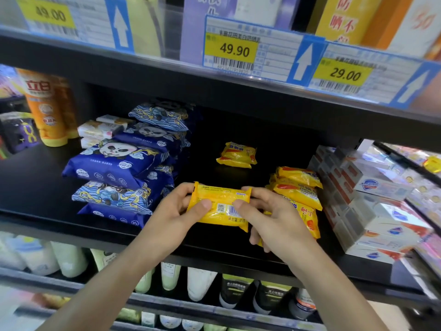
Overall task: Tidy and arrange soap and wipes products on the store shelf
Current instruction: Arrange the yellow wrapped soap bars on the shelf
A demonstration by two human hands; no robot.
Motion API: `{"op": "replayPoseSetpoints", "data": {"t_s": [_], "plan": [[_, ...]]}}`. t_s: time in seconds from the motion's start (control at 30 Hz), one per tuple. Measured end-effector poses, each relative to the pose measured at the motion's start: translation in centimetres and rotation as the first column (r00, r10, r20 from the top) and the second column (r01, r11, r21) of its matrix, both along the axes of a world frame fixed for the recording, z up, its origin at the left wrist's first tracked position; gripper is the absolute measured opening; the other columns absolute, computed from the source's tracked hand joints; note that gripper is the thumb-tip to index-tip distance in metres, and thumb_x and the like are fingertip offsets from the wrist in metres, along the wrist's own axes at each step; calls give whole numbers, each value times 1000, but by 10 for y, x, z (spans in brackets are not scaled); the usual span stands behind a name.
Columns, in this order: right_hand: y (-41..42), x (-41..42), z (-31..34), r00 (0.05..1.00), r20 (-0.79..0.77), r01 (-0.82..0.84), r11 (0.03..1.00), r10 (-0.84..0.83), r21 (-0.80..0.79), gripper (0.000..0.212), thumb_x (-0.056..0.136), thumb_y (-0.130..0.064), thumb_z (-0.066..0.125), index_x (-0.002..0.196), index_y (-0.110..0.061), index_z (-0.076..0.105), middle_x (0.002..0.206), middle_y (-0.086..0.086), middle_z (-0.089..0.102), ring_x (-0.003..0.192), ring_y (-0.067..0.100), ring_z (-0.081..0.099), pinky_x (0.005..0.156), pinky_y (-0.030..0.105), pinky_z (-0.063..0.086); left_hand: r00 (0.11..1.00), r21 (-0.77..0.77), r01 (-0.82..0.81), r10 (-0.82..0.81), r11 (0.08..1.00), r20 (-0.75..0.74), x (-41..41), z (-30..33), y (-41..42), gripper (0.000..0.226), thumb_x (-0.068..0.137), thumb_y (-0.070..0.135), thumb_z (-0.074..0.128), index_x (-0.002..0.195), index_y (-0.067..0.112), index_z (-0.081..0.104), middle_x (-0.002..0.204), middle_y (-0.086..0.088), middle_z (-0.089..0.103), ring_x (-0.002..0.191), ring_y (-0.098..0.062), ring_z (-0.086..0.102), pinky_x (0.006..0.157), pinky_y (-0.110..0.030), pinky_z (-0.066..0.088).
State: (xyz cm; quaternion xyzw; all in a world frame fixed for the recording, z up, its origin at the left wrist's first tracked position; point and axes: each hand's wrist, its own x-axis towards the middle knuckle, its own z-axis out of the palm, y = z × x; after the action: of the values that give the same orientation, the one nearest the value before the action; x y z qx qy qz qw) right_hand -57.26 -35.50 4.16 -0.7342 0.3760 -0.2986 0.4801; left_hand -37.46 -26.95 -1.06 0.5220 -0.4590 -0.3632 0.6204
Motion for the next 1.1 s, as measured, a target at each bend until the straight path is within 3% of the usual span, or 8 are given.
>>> {"op": "replayPoseSetpoints", "data": {"t_s": [0.13,0.3,0.47,0.57,0.73,0.9,1.0,1.1], "plan": [[-3,6,-3,999,-27,-24,1000,24,-4,28,94,-32,73,121,-39,66,107,-12,73,51,15,62,47,18,45,1000,1,12,-12,1000,27,0,-1,0,40,92,32,66,129,20,58,115,-5,78,108,-21,74,95,-27,57],[-5,4,-10,999,-26,-26,998,25,-55,16,95,-31,72,110,-37,68,105,-15,73,53,18,67,53,20,50,997,13,4,-5,1000,74,-1,1,1,39,94,33,65,131,23,58,114,-2,79,108,-17,74,94,-27,56],[-2,3,-15,1000,-12,-13,982,11,-186,17,97,-28,70,110,-39,65,99,-14,73,64,16,73,64,42,61,992,86,24,-34,996,119,-6,6,0,28,102,30,61,128,22,64,119,5,77,114,-11,70,106,-33,47],[-1,0,-17,1000,19,13,966,-8,-260,21,96,-30,70,110,-44,63,90,-11,74,70,14,74,64,50,61,978,145,-4,-27,989,209,-6,8,1,34,97,63,56,118,39,68,107,20,74,100,4,66,96,-28,42],[-3,-2,-19,999,46,29,942,-14,-334,23,95,-35,70,108,-51,60,80,-7,75,73,12,75,67,49,62,956,216,-131,65,968,286,-1,5,1,65,79,92,23,105,54,68,90,13,66,88,9,59,88,-27,37],[-1,-4,-18,998,56,21,928,0,-371,23,94,-36,71,108,-51,59,76,-8,74,74,10,74,64,39,61,934,212,-180,99,961,343,-1,2,-4,87,81,94,11,92,35,74,70,17,60,73,0,58,85,-35,44],[1,-6,-18,998,65,20,926,5,-377,23,93,-36,72,107,-50,60,75,-5,72,75,13,73,64,36,58,930,232,-182,91,955,355,2,0,-6,95,81,95,7,87,30,76,76,4,63,77,-9,59,94,-42,47],[2,-6,-19,997,75,11,916,20,-401,26,92,-32,75,107,-47,61,86,-6,71,78,14,72,63,27,58,967,218,-102,45,971,252,3,1,-7,91,85,91,7,96,35,78,92,-1,77,78,-12,60,95,-40,44]]}}
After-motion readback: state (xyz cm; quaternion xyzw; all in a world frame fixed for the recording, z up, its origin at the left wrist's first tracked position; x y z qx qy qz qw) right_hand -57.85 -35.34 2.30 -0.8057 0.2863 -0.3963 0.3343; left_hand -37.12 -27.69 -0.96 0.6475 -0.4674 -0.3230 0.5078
